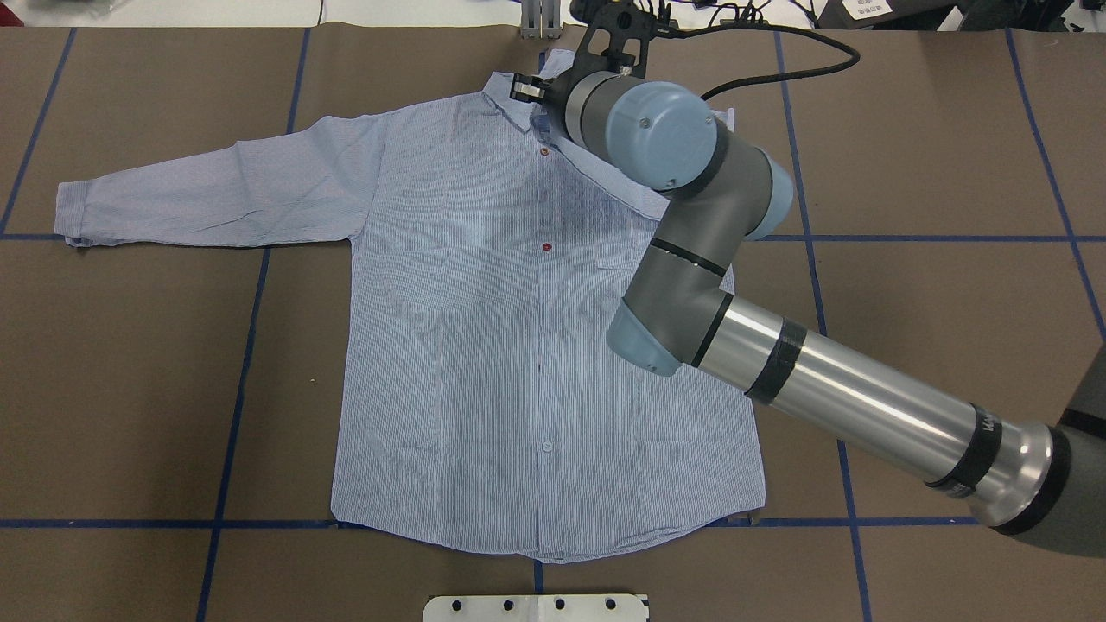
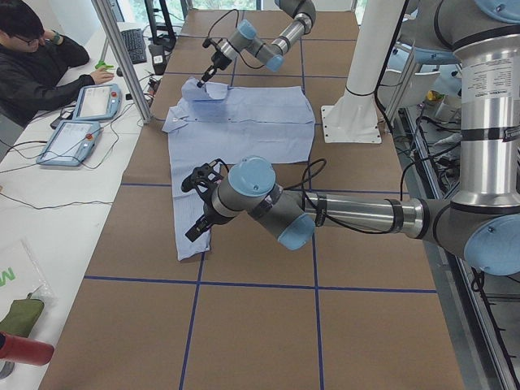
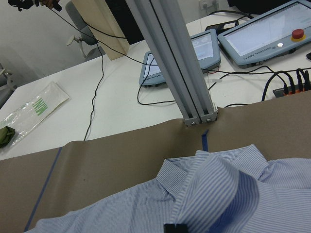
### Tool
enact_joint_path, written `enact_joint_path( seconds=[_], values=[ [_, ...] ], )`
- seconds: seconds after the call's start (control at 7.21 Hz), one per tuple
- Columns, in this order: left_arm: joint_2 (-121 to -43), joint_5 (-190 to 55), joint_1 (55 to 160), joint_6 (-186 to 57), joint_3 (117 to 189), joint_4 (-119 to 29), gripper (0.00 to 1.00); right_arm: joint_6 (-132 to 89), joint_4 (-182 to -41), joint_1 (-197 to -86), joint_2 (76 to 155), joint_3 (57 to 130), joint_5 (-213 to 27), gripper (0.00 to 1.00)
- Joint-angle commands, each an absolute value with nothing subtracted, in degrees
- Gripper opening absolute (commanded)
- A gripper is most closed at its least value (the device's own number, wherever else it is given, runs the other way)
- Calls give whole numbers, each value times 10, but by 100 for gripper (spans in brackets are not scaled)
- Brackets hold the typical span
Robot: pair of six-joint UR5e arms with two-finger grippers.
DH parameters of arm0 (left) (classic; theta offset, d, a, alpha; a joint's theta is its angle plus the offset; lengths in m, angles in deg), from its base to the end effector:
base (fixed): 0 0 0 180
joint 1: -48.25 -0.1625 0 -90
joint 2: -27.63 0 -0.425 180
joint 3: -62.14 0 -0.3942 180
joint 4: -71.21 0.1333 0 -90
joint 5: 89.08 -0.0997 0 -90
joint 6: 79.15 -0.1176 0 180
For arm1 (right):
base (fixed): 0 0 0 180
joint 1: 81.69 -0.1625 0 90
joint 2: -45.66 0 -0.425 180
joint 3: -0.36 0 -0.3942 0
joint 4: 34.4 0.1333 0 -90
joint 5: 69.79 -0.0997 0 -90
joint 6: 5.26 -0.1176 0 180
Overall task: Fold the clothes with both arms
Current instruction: 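Carry the sleeve cuff with the right gripper across the shirt front toward the collar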
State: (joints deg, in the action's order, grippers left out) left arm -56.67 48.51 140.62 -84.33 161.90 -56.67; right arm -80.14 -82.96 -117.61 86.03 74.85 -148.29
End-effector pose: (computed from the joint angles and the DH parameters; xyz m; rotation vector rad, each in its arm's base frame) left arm -0.0662 -0.4758 0.5499 0.7404 0.7463 0.3481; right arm -0.5451 -0.5884 0.1488 0.7267 -1.1223 0.4401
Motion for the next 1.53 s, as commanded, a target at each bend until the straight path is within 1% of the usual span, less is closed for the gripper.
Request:
enact_joint_path(
  seconds=[0.0, 0.14, 0.28, 0.42, 0.55, 0.69, 0.97, 1.11, 1.25, 1.39],
  values=[
    [-567, 486, 1406, -842, 1619, -567, 100, -813, -869, -1140, 813, 707, -1458, 0],
    [-567, 485, 1406, -842, 1619, -567, 100, -815, -902, -1132, 789, 695, -1459, 0],
    [-567, 486, 1406, -842, 1619, -567, 100, -845, -942, -1117, 772, 686, -1458, 40],
    [-567, 485, 1406, -842, 1618, -567, 100, -879, -1006, -1114, 738, 671, -1459, 98],
    [-567, 486, 1406, -843, 1619, -567, 100, -883, -1105, -1112, 700, 657, -1463, 99],
    [-567, 486, 1406, -843, 1618, -567, 100, -883, -1145, -1115, 688, 658, -1489, 99],
    [-581, 484, 1405, -838, 1597, -568, 100, -870, -1224, -1167, 685, 664, -1567, 99],
    [-594, 484, 1405, -836, 1586, -584, 100, -839, -1225, -1209, 698, 682, -1631, 99],
    [-596, 484, 1396, -823, 1563, -621, 100, -821, -1226, -1248, 755, 745, -1703, 100],
    [-600, 481, 1376, -812, 1520, -668, 100, -748, -1256, -1279, 828, 842, -1735, 100]
  ],
)
